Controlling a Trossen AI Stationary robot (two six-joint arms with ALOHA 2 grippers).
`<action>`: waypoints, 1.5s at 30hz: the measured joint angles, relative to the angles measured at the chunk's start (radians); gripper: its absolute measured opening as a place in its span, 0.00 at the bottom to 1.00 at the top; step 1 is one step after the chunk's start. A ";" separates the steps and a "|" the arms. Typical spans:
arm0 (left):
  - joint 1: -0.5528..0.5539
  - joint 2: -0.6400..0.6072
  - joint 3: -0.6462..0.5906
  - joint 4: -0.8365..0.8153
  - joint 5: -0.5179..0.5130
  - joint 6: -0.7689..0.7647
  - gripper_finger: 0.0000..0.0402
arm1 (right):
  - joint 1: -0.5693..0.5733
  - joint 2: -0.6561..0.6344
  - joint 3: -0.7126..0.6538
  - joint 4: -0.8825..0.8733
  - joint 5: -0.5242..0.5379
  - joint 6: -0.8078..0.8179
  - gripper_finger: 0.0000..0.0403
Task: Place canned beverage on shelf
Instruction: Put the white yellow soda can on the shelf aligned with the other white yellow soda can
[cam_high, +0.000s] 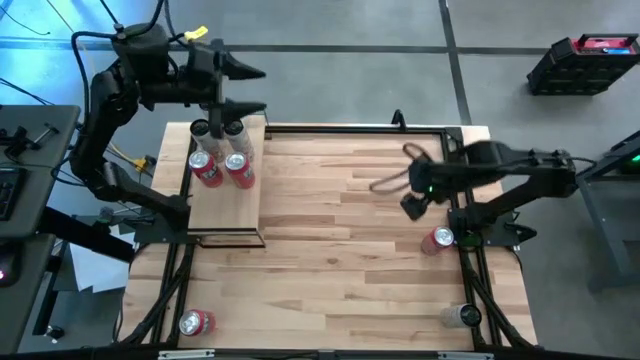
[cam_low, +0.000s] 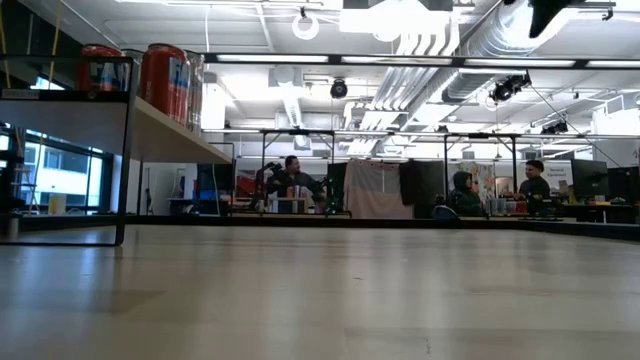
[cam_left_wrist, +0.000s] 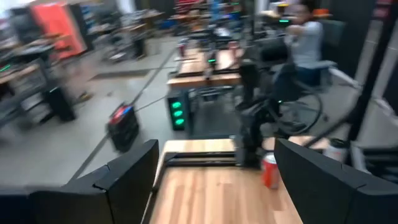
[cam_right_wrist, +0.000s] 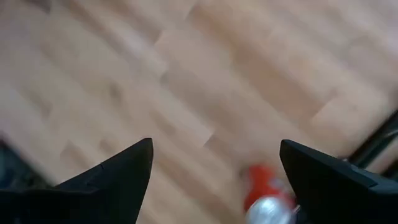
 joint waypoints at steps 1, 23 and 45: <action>-0.007 0.000 0.000 0.000 0.013 0.013 0.77 | 0.021 -0.002 -0.018 0.018 -0.026 0.012 0.84; -0.156 0.053 -0.002 0.127 -0.032 -0.049 0.77 | 0.440 0.005 -0.250 0.101 -0.382 0.206 0.84; -0.375 0.100 -0.038 0.004 -0.097 -0.063 0.77 | 0.830 0.098 -0.285 0.361 -0.404 0.306 0.80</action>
